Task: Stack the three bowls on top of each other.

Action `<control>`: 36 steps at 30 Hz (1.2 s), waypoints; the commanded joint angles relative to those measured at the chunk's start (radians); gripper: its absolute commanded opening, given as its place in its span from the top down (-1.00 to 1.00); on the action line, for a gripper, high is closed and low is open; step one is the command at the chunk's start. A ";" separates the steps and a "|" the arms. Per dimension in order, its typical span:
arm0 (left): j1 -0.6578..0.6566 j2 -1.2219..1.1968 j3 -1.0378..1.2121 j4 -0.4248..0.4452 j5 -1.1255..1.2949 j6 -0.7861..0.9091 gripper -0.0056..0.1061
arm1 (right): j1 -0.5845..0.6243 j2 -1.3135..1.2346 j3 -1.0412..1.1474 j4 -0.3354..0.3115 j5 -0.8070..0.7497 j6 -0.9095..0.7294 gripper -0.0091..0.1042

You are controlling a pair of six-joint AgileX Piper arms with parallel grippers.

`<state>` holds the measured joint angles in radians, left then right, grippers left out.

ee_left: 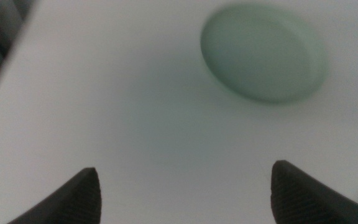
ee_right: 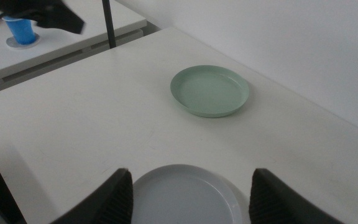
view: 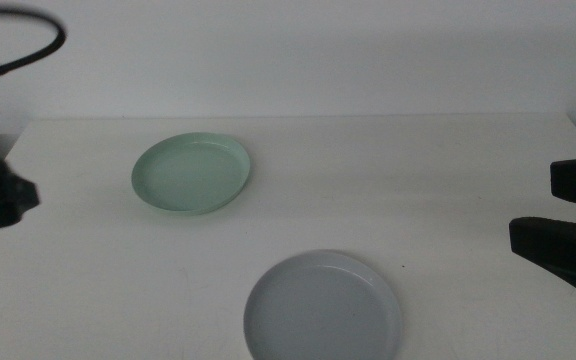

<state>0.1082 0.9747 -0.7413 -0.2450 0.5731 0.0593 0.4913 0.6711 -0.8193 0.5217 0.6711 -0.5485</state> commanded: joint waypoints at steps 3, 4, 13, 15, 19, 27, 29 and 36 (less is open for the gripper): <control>0.001 0.178 -0.132 -0.045 0.021 -0.014 -0.95 | -0.007 -0.001 -0.024 0.016 -0.060 -0.007 0.00; 0.001 0.216 -0.144 -0.046 0.009 -0.014 -0.95 | -0.007 -0.001 -0.024 0.016 -0.060 -0.007 0.00; 0.002 0.531 -0.367 -0.057 -0.006 -0.003 -0.95 | -0.007 -0.001 -0.024 0.016 -0.060 -0.007 0.00; 0.002 0.610 -0.463 -0.040 0.023 -0.002 -0.95 | -0.007 -0.001 -0.024 0.016 -0.060 -0.007 0.00; 0.001 0.770 -0.614 -0.069 0.046 0.002 -0.95 | -0.007 -0.001 -0.024 0.016 -0.060 -0.007 0.00; -0.025 1.052 -0.838 -0.142 0.075 0.122 -0.79 | -0.007 -0.001 -0.024 0.016 -0.060 -0.007 0.00; -0.044 1.095 -0.871 -0.139 0.075 0.122 -0.66 | -0.007 -0.001 -0.024 0.016 -0.060 -0.007 0.00; -0.081 1.182 -0.904 -0.142 0.059 0.121 -0.24 | -0.007 -0.001 -0.024 0.016 -0.060 -0.007 0.00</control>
<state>0.0331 2.1959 -1.6216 -0.3596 0.6456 0.1852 0.4913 0.6711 -0.8193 0.5207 0.6711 -0.5485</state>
